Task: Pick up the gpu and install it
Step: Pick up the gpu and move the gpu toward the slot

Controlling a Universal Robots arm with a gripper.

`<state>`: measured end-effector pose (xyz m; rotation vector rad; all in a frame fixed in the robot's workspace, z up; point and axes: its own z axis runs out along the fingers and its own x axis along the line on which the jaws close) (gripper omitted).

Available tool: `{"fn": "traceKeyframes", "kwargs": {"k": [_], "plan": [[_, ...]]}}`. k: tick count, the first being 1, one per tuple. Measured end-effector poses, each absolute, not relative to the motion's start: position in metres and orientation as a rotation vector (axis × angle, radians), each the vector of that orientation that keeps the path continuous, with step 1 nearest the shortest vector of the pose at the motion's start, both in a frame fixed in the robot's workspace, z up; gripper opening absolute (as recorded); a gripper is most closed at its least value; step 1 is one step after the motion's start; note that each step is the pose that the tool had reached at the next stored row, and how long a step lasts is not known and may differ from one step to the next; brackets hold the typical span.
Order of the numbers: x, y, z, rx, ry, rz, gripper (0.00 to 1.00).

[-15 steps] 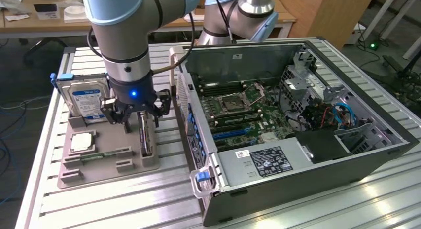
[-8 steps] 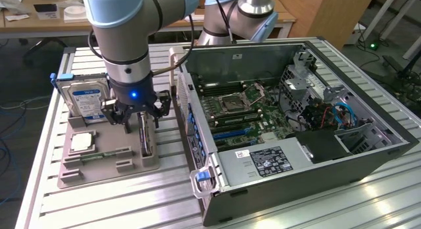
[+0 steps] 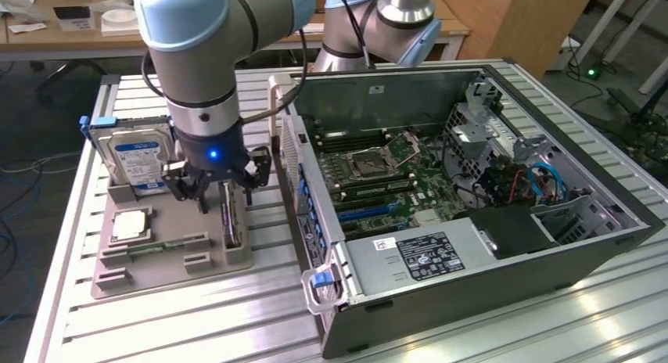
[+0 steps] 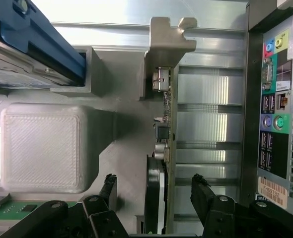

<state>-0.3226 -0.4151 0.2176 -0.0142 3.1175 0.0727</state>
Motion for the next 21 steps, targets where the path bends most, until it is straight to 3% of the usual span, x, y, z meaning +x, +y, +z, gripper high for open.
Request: {"fn": "traceKeyframes", "kwargs": {"k": [18,20,21], "plan": [[-0.3226,-0.4151,0.2113,-0.013,3.117,0.073,0.69],[-0.3226,-0.4151,0.2113,-0.013,3.117,0.073,0.57],[-0.3226,-0.4151,0.2114,-0.013,3.117,0.073,0.57]]}}
